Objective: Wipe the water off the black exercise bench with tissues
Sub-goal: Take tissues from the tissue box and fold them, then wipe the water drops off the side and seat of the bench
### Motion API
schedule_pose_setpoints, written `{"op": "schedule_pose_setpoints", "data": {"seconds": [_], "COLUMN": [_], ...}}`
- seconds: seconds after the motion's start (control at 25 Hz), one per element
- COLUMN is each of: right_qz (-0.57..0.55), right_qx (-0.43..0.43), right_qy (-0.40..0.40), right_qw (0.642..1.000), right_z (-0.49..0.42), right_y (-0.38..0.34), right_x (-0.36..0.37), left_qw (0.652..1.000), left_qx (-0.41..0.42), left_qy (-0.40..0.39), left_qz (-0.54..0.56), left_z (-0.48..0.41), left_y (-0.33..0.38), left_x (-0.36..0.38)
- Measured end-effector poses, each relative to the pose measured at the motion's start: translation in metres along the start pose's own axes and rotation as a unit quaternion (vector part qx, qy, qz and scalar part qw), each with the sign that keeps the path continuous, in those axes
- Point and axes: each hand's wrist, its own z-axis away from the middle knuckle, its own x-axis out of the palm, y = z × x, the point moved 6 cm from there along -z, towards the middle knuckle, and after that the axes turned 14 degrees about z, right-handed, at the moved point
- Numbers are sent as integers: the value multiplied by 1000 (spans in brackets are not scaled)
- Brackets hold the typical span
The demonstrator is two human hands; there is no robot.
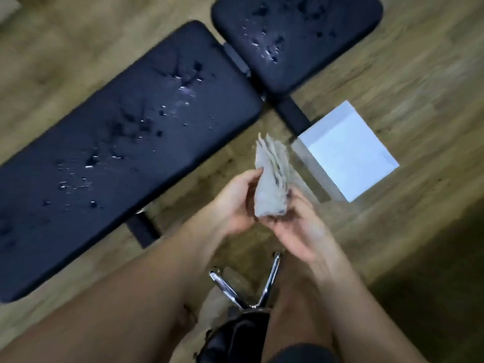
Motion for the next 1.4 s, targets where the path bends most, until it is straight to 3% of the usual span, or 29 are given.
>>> {"op": "schedule_pose_setpoints", "data": {"seconds": [0.08, 0.16, 0.32, 0.4, 0.48, 0.56, 0.64, 0.72, 0.76, 0.84, 0.92, 1.0, 1.12, 1.2, 1.28, 1.4], "right_qz": [-33, -7, 183, 405, 546, 624, 706, 749, 748, 706, 686, 694, 733, 746, 741, 711], "right_qx": [74, 149, 226, 178, 109, 89, 82, 69, 69, 66, 18, -57, -134, -154, -148, -114], "right_qy": [-62, -101, -66, -77, -108, -174, -226, -238, -240, -241, -246, -248, -269, -267, -261, -251], "right_qw": [995, 984, 954, 894, 824, 756, 666, 615, 616, 663, 685, 674, 610, 590, 600, 647], "right_z": [14, 15, -10, -27, -46, -66, -88, -108, -113, -109, -90, -73, -44, -30, -22, -5], "right_y": [42, 83, 136, 155, 173, 199, 223, 248, 257, 268, 269, 262, 262, 263, 267, 280], "right_x": [50, 79, 102, 116, 128, 142, 147, 151, 155, 162, 175, 186, 198, 197, 188, 170], "left_qw": [998, 992, 959, 951, 942, 925, 915, 903, 897, 887, 875, 866, 849, 840, 839, 844], "left_qx": [1, 70, 215, 241, 264, 296, 322, 356, 374, 408, 444, 463, 492, 508, 508, 506], "left_qy": [-11, 27, 135, 148, 126, 102, 98, 104, 102, 101, 102, 106, 133, 154, 156, 144], "left_qz": [64, 98, 123, 125, 166, 216, 222, 216, 214, 190, 162, 154, 139, 115, 118, 107], "left_z": [48, 70, 89, 89, 77, 65, 54, 46, 44, 52, 74, 88, 108, 118, 121, 127], "left_y": [11, 21, 21, 14, 13, 14, 13, 11, 15, 24, 26, 24, 4, -7, -19, -39], "left_x": [-38, -92, -197, -235, -272, -309, -340, -371, -380, -387, -382, -378, -386, -390, -393, -389]}}
